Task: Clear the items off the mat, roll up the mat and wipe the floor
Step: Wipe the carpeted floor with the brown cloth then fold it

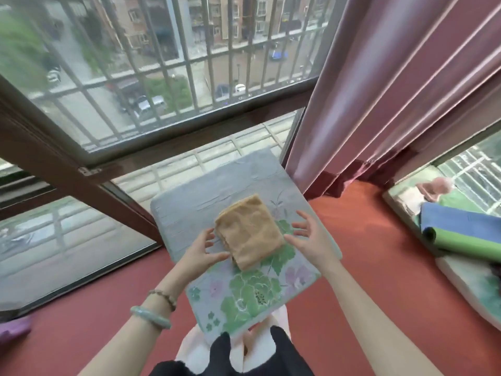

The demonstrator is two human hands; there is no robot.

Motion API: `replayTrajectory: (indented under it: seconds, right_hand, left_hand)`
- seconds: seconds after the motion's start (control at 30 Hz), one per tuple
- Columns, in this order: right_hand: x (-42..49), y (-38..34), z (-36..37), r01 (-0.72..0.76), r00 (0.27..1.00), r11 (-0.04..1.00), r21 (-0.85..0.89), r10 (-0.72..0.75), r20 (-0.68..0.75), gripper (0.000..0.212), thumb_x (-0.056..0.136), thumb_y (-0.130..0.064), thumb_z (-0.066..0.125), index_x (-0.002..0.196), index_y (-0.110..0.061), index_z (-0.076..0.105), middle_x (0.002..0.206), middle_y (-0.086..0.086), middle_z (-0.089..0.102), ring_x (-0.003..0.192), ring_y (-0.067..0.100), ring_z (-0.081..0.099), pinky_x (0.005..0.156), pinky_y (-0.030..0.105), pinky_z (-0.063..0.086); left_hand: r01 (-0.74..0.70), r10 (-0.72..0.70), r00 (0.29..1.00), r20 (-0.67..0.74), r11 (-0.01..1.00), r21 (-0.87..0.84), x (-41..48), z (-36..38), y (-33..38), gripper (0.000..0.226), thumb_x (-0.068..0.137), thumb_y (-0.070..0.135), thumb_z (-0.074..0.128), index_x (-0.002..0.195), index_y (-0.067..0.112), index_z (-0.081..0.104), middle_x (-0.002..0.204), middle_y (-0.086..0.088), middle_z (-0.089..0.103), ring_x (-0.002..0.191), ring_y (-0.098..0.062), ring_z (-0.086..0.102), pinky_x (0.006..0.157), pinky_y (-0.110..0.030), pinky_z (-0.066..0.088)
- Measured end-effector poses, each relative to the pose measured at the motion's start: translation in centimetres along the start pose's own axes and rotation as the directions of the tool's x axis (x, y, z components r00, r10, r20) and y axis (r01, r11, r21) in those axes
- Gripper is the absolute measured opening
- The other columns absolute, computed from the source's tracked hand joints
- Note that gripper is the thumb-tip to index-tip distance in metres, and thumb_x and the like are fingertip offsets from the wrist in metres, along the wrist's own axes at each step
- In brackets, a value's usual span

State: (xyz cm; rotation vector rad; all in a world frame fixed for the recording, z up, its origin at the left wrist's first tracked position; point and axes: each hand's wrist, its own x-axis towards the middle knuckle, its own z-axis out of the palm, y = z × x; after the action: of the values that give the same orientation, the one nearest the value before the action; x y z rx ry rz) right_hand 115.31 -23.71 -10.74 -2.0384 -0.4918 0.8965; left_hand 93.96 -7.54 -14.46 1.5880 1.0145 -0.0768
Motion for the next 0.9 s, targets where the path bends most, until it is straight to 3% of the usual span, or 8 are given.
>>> replayTrajectory:
  seconds: [0.1, 0.2, 0.33, 0.4, 0.5, 0.7, 0.83, 0.9]
  right_hand:
    - [4.5, 1.2, 0.4, -0.027, 0.998, 0.998, -0.061, 0.03, 0.055, 0.073, 0.076, -0.013, 0.077, 0.138, -0.012, 0.039, 0.116, 0.012, 0.057, 0.102, 0.022, 0.059, 0.084, 0.03, 0.049]
    - [8.7, 2.7, 1.1, -0.065, 0.988, 0.992, -0.106, 0.079, 0.134, 0.07, 0.078, -0.012, 0.075, 0.138, -0.011, 0.04, 0.113, 0.01, 0.055, 0.099, 0.021, 0.057, 0.08, 0.027, 0.046]
    - [13.7, 4.4, 1.5, -0.089, 0.962, 0.983, -0.159, 0.126, 0.243, 0.068, 0.079, -0.015, 0.073, 0.138, -0.015, 0.04, 0.118, 0.009, 0.053, 0.1, 0.017, 0.052, 0.08, 0.025, 0.041]
    - [15.7, 5.2, 1.7, -0.082, 0.948, 0.973, -0.215, 0.143, 0.285, 0.069, 0.079, -0.017, 0.074, 0.138, -0.015, 0.039, 0.117, 0.006, 0.051, 0.1, 0.015, 0.051, 0.079, 0.023, 0.04]
    - [18.3, 6.4, 2.3, -0.058, 0.917, 0.941, -0.333, 0.182, 0.355, 0.07, 0.079, -0.019, 0.074, 0.138, -0.013, 0.039, 0.122, 0.01, 0.053, 0.1, 0.015, 0.05, 0.08, 0.023, 0.039]
    - [21.2, 8.0, 3.0, -0.15, 0.822, 0.909, -0.39, 0.334, 0.462, 0.068, 0.083, -0.018, 0.07, 0.14, -0.01, 0.035, 0.131, 0.014, 0.049, 0.104, 0.017, 0.049, 0.083, 0.026, 0.039]
    - [22.0, 8.4, 3.5, -0.241, 0.734, 0.883, -0.404, 0.438, 0.52, 0.066, 0.083, -0.019, 0.068, 0.14, -0.012, 0.035, 0.126, 0.011, 0.053, 0.107, 0.02, 0.054, 0.085, 0.03, 0.045]
    - [21.8, 8.0, 4.1, -0.255, 0.694, 0.883, -0.394, 0.451, 0.562, 0.058, 0.084, -0.015, 0.067, 0.135, -0.011, 0.039, 0.114, 0.007, 0.055, 0.093, 0.013, 0.057, 0.071, 0.023, 0.046]
  left_hand:
    - [0.107, -0.104, 0.991, -0.081, 0.994, 0.033, 2.4, 1.1, -1.3, 0.083, 0.077, 0.023, 0.077, 0.143, 0.008, 0.029, 0.142, -0.011, 0.041, 0.127, -0.021, 0.043, 0.102, -0.031, 0.036]
    - [0.234, -0.231, 0.961, -0.152, 0.972, -0.003, 4.4, 3.3, -3.0, 0.082, 0.079, 0.024, 0.075, 0.144, 0.005, 0.03, 0.146, -0.013, 0.038, 0.133, -0.023, 0.039, 0.106, -0.032, 0.032]
    - [0.356, -0.408, 0.88, -0.242, 0.905, -0.231, 7.9, 6.6, -4.1, 0.08, 0.079, 0.023, 0.075, 0.143, 0.002, 0.031, 0.147, -0.014, 0.036, 0.135, -0.024, 0.036, 0.108, -0.034, 0.03]
    - [0.383, -0.501, 0.815, -0.291, 0.843, -0.378, 9.7, 7.8, -4.1, 0.077, 0.081, 0.024, 0.074, 0.142, 0.003, 0.032, 0.145, -0.013, 0.039, 0.131, -0.026, 0.04, 0.105, -0.034, 0.035]
    - [0.373, -0.592, 0.749, -0.298, 0.748, -0.549, 11.9, 9.2, -3.7, 0.065, 0.084, 0.023, 0.07, 0.136, 0.003, 0.036, 0.129, -0.007, 0.048, 0.111, -0.021, 0.05, 0.088, -0.03, 0.041]
    - [0.404, -0.687, 0.646, -0.333, 0.678, -0.614, 14.3, 10.9, -4.7, 0.065, 0.079, 0.023, 0.075, 0.13, 0.005, 0.038, 0.126, -0.012, 0.053, 0.107, -0.023, 0.053, 0.093, -0.037, 0.046]
    - [0.458, -0.699, 0.671, -0.246, 0.652, -0.604, 14.1, 11.4, -4.5, 0.07, 0.077, 0.032, 0.077, 0.13, 0.008, 0.038, 0.124, -0.006, 0.054, 0.113, -0.025, 0.054, 0.093, -0.037, 0.046]
    - [0.451, -0.666, 0.71, -0.229, 0.679, -0.579, 13.4, 11.6, -4.2, 0.064, 0.077, 0.031, 0.076, 0.127, 0.012, 0.04, 0.12, -0.002, 0.054, 0.11, -0.021, 0.054, 0.091, -0.034, 0.046]
